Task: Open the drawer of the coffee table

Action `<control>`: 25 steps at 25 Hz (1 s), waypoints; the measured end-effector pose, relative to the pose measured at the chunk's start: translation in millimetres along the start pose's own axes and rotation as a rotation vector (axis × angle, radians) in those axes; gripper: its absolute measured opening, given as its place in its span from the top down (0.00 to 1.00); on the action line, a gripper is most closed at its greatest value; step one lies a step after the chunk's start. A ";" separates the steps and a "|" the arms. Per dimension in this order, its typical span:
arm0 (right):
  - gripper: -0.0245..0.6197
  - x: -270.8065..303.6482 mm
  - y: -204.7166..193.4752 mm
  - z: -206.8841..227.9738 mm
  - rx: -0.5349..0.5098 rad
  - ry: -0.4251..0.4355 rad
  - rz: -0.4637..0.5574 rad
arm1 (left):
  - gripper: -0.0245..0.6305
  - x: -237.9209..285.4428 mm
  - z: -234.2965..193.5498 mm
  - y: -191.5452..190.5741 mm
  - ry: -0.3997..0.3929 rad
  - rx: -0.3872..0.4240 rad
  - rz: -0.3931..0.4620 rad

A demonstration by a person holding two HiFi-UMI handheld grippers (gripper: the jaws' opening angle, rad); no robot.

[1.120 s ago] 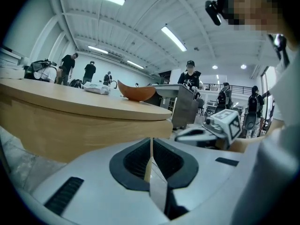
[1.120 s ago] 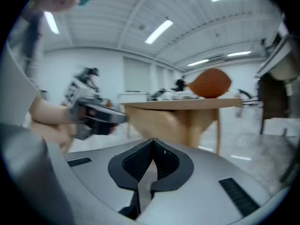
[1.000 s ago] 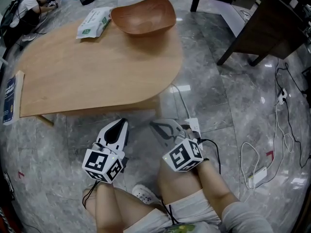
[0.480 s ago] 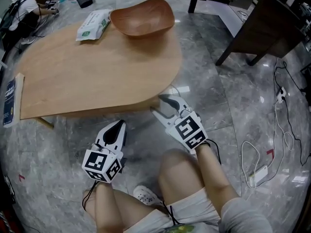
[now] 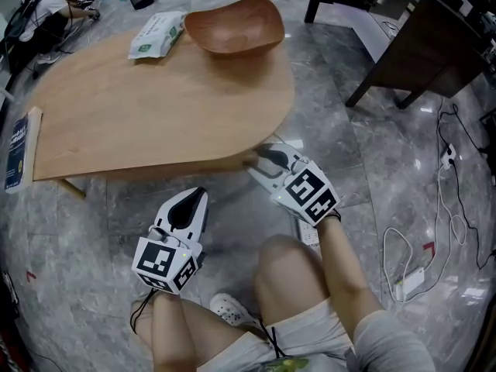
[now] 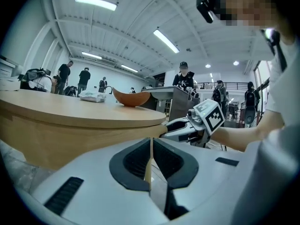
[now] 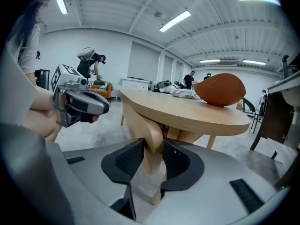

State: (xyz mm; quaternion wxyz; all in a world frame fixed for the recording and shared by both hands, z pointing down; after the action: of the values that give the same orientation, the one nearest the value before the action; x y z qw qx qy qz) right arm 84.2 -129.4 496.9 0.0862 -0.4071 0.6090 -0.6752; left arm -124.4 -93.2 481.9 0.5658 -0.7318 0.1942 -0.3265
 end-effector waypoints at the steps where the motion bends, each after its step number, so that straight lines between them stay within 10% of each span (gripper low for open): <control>1: 0.76 -0.5 0.3 0.2 0.009 0.001 -0.001 | 0.96 0.7 2.0 0.7 -0.006 0.006 -0.003; 15: 0.78 -7.1 -1.0 -2.5 0.002 0.065 0.005 | 0.92 -4.2 4.7 8.1 0.052 0.090 -0.018; 17: 0.78 -6.9 -0.9 -2.6 0.001 0.065 -0.003 | 0.79 -6.1 2.7 8.4 0.061 0.126 -0.039; 25: 0.79 -11.6 -0.9 -9.7 0.018 0.107 -0.024 | 0.79 -12.7 -7.3 19.7 0.206 0.402 -0.107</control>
State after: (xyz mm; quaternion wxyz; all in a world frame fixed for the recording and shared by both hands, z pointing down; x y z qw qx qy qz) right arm 85.8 -114.8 493.3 0.0490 -0.3769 0.6015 -0.7026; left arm -136.9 -95.6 460.9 0.6592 -0.5767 0.1428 -0.4610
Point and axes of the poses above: the fingertips, and each gripper's own axes: x forward along the fingers, z to its right, y out of its top, the point moved 8 cm from there along -x, backward along the fingers, and after that the axes turned 6 degrees about y, right-handed, at the moved point
